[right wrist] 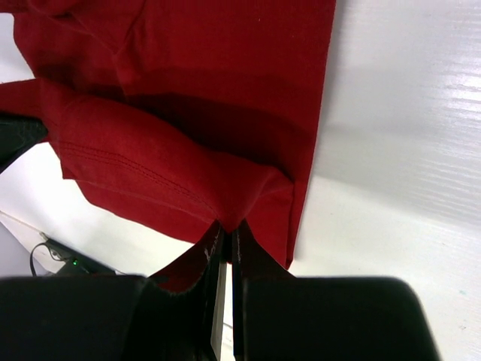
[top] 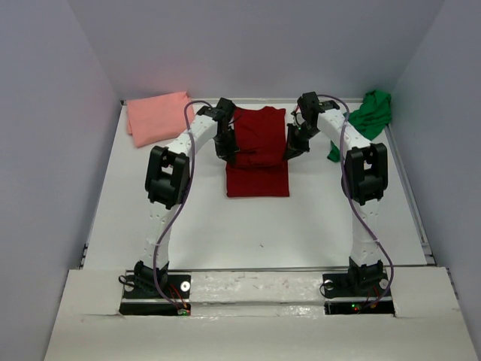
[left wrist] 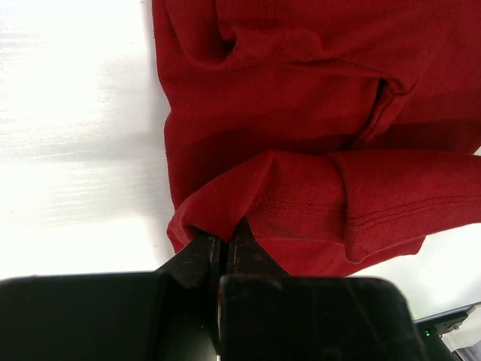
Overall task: Fold and stack the t-shirts
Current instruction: Fold the tshirt
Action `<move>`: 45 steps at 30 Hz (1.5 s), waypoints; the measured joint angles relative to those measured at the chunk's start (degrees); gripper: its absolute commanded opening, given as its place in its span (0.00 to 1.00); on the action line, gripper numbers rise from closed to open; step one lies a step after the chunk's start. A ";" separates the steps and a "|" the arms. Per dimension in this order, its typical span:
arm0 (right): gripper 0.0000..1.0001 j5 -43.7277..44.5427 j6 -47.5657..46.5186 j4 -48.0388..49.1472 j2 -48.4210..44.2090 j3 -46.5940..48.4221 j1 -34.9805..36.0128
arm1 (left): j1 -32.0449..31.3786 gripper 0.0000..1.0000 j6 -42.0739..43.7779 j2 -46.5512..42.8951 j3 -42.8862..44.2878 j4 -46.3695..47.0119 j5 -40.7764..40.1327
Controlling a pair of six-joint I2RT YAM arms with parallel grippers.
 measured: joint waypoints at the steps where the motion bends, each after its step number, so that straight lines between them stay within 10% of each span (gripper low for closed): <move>1: 0.07 0.02 0.00 0.20 0.00 0.00 0.00 | 0.00 0.00 0.09 0.15 0.00 0.20 0.02; 9: 0.24 0.44 0.02 3.43 0.00 -0.22 -0.02 | 0.00 0.07 0.50 0.76 0.00 1.75 -0.24; 13: 0.54 0.74 0.26 5.33 0.00 -0.46 -0.17 | 0.02 0.19 0.63 0.76 0.00 2.62 -1.51; 16: 0.60 1.22 0.68 7.43 -0.09 -1.49 -0.35 | 0.02 0.52 0.42 0.61 0.00 3.56 -3.82; 20: 0.61 2.10 1.14 9.86 -0.39 -4.13 -0.37 | 0.04 0.73 0.11 -0.63 0.00 4.79 -6.78; 30: 0.57 1.92 1.97 14.03 -5.84 -8.85 -0.37 | 0.20 0.74 -1.11 -12.44 -2.47 10.27 -9.60; 34: 0.36 -0.07 2.56 15.43 -9.35 -11.06 -0.37 | 0.28 0.60 -1.40 -14.78 -2.47 11.56 -9.11; 35: 0.05 -0.96 2.84 15.91 -10.64 -12.22 -0.37 | 0.28 0.31 -1.42 -14.86 -2.51 11.61 -8.92; 37: 0.00 -2.49 3.32 16.52 -12.55 -14.19 -0.37 | 0.28 0.00 -1.86 -15.15 -3.85 12.24 -7.63; 45: 0.00 -7.48 5.49 21.29 -16.48 -24.65 0.22 | -1.09 0.00 -2.54 -17.22 -19.02 15.32 -2.49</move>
